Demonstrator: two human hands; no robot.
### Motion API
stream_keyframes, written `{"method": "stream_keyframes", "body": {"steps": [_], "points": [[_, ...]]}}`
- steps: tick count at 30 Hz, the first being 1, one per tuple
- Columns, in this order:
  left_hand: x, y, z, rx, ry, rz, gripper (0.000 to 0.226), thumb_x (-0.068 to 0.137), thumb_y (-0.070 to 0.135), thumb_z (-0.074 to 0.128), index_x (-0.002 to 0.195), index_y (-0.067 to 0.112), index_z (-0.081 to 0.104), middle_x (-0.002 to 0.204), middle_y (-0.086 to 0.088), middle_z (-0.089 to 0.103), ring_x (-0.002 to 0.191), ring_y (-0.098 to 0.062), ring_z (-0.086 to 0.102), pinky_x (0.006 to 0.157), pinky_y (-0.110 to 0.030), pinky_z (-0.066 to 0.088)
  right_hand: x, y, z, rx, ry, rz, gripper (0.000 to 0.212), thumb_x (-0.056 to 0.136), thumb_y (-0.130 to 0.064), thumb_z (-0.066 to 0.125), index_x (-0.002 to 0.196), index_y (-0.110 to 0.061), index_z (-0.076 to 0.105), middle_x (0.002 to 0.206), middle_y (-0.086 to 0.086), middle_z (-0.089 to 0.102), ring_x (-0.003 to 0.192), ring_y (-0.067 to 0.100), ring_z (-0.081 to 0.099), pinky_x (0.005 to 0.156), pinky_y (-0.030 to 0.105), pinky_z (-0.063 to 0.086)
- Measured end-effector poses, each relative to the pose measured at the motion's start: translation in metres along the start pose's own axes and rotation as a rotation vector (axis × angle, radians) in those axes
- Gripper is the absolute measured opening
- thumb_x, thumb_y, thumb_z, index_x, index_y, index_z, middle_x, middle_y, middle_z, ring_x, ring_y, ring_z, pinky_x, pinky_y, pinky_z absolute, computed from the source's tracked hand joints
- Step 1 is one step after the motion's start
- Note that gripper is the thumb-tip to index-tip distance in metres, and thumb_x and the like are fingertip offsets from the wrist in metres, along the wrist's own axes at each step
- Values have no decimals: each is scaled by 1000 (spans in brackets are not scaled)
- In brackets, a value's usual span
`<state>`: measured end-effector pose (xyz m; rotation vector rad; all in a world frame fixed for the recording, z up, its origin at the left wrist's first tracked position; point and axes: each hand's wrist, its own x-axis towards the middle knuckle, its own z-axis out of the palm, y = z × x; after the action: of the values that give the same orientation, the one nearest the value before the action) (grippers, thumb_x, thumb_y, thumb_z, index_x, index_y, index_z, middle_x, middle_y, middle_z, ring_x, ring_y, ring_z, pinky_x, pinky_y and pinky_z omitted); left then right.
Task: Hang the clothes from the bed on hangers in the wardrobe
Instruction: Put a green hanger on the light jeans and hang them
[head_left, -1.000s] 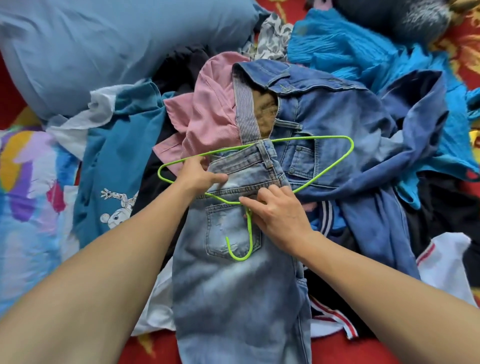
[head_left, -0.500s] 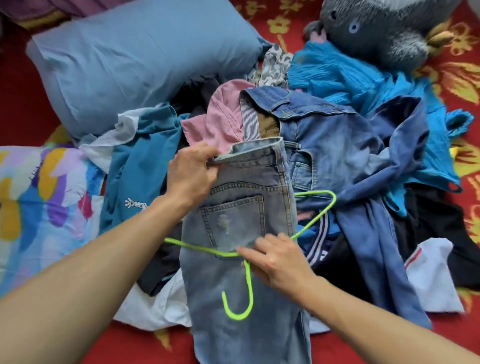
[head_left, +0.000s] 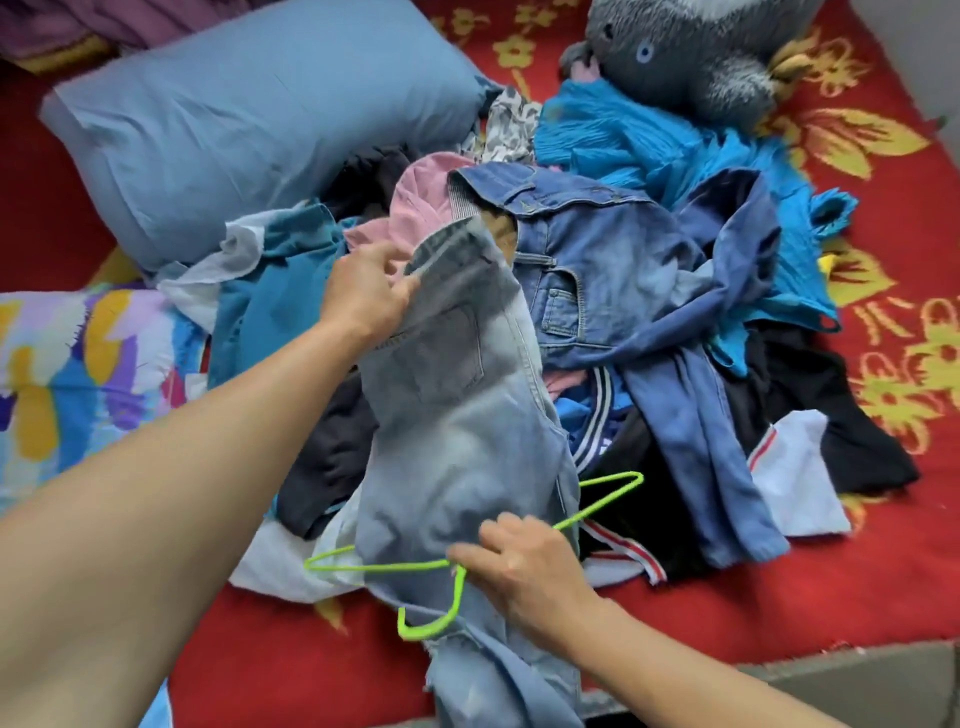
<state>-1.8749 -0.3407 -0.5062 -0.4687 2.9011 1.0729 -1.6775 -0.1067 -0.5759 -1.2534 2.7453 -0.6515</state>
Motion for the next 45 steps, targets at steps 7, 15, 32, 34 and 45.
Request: {"method": "stream_keyframes", "body": {"steps": [7, 15, 32, 34, 45], "points": [[-88, -47, -49, 53, 10, -219, 19, 86, 18, 67, 104, 11, 69, 81, -5, 64, 89, -28, 63, 84, -36, 48, 16, -12, -60, 157, -4, 51, 41, 98, -52, 36, 89, -29, 69, 67, -6, 54, 62, 19, 59, 45, 28, 41], [-244, -51, -136, -10, 48, -487, 6, 84, 18, 68, 88, 13, 69, 82, -13, 69, 80, -30, 68, 77, -37, 51, 27, -61, -190, 182, 61, -15, 41, 92, -50, 47, 69, -17, 56, 62, -2, 55, 58, 17, 55, 46, 30, 35], [-675, 100, -227, -56, 734, -690, 6, 86, 13, 67, 90, 10, 71, 76, -19, 68, 70, -25, 62, 75, -36, 49, -71, -291, -381, 175, -115, -454, 47, 89, -52, 58, 70, -9, 60, 69, 6, 59, 72, 28, 55, 62, 36, 42], [-742, 115, -234, -10, 751, -768, 5, 87, 16, 66, 89, 13, 71, 74, -11, 66, 73, -23, 60, 70, -30, 44, -92, -329, -384, 200, -193, -487, 48, 89, -52, 58, 70, -8, 62, 64, 7, 54, 67, 27, 53, 59, 35, 41], [-1072, 171, -207, 36, 908, -1133, 10, 86, 21, 65, 79, 15, 70, 71, 0, 65, 67, -17, 60, 68, -27, 50, -281, -537, -376, 397, -654, -839, 43, 89, -37, 66, 50, -20, 57, 46, -9, 53, 44, 5, 45, 52, 24, 38]]}}
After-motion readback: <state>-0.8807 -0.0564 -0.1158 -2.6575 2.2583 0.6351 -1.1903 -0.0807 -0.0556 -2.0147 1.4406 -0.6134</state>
